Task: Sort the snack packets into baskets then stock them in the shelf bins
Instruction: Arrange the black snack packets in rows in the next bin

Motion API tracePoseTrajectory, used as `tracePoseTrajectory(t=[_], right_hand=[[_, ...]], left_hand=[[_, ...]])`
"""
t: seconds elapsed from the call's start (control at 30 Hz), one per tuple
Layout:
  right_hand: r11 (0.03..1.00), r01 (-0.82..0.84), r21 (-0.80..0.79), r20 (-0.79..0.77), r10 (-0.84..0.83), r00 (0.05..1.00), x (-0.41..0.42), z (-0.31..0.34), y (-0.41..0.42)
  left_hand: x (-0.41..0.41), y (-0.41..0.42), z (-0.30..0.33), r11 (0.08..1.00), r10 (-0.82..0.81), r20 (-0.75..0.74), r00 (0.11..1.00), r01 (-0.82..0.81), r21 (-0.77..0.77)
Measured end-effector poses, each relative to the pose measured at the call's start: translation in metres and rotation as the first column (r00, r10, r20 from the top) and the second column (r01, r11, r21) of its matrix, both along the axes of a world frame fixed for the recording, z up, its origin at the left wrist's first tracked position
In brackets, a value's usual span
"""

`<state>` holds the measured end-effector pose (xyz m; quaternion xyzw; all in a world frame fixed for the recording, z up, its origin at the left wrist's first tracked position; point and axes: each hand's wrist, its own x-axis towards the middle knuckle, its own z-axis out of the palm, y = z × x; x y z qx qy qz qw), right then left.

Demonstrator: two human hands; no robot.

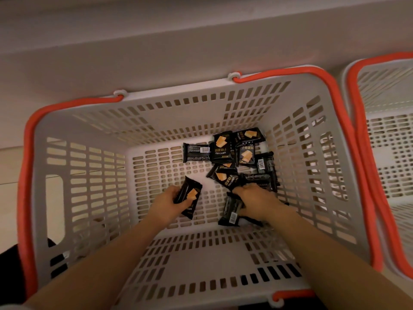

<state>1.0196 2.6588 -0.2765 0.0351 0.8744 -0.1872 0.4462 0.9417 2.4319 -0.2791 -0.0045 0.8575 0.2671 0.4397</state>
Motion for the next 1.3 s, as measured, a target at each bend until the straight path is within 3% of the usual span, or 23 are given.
tracePoseTrajectory(t=[0.13, 0.23, 0.3, 0.4, 0.5, 0.6, 0.67, 0.73, 0.83, 0.93, 1.0, 1.1, 1.17, 1.3], right_hand=[[0.999, -0.006, 0.034, -0.05, 0.007, 0.999, 0.001, -0.002, -0.007], [0.989, 0.091, -0.115, -0.07, -0.1, 0.993, -0.003, 0.005, -0.014], [0.939, 0.244, -0.243, -0.143, -0.283, 0.948, -0.009, 0.022, -0.021], [0.884, 0.361, -0.297, -0.493, -0.466, 0.735, -0.02, 0.065, -0.029], [0.951, 0.247, -0.187, -0.833, -0.287, 0.474, -0.024, 0.115, -0.035], [0.982, 0.163, -0.092, -0.917, -0.147, 0.372, -0.019, 0.155, -0.044], [0.982, 0.142, -0.125, -0.917, -0.169, 0.362, -0.014, 0.176, -0.05], [0.956, 0.137, -0.261, -0.88, -0.293, 0.374, -0.01, 0.2, -0.054], [0.829, 0.169, -0.532, -0.756, -0.556, 0.344, -0.007, 0.238, -0.06], [0.591, 0.287, -0.754, -0.542, -0.807, 0.235, -0.011, 0.268, -0.065], [0.357, 0.374, -0.856, -0.305, -0.933, 0.193, -0.015, 0.281, -0.071], [0.118, 0.467, -0.876, -0.035, -0.983, 0.183, -0.018, 0.301, -0.075], [0.12, 0.494, -0.861, -0.03, -0.982, 0.187, -0.018, 0.319, -0.073], [0.31, 0.378, -0.873, -0.213, -0.937, 0.277, -0.014, 0.362, -0.074]], left_hand=[[0.0, -0.005, 0.004, 0.998, 0.054, -0.008, 0.999, -0.054, 0.021], [-0.003, -0.006, 0.013, 0.986, 0.137, 0.032, 0.99, -0.14, 0.091], [-0.007, -0.004, 0.023, 0.966, 0.197, 0.08, 0.977, -0.207, 0.153], [-0.014, 0.004, 0.05, 0.876, 0.332, 0.22, 0.917, -0.387, 0.288], [-0.017, 0.019, 0.087, 0.807, 0.322, 0.296, 0.899, -0.424, 0.41], [-0.014, 0.031, 0.128, 0.73, 0.301, 0.302, 0.905, -0.422, 0.538], [-0.011, 0.035, 0.153, 0.626, 0.306, 0.357, 0.883, -0.469, 0.623], [-0.009, 0.033, 0.176, 0.534, 0.302, 0.385, 0.872, -0.489, 0.689], [-0.005, 0.027, 0.206, 0.549, 0.3, 0.254, 0.92, -0.384, 0.742], [-0.002, 0.022, 0.235, 0.599, 0.301, 0.027, 0.953, -0.211, 0.772], [0.001, 0.019, 0.257, 0.622, 0.263, -0.116, 0.958, -0.076, 0.779], [-0.002, 0.005, 0.287, 0.664, 0.248, -0.257, 0.934, 0.029, 0.747], [-0.01, -0.011, 0.306, 0.704, 0.257, -0.333, 0.907, 0.06, 0.708], [-0.03, -0.043, 0.343, 0.743, 0.211, -0.433, 0.876, 0.144, 0.653]])
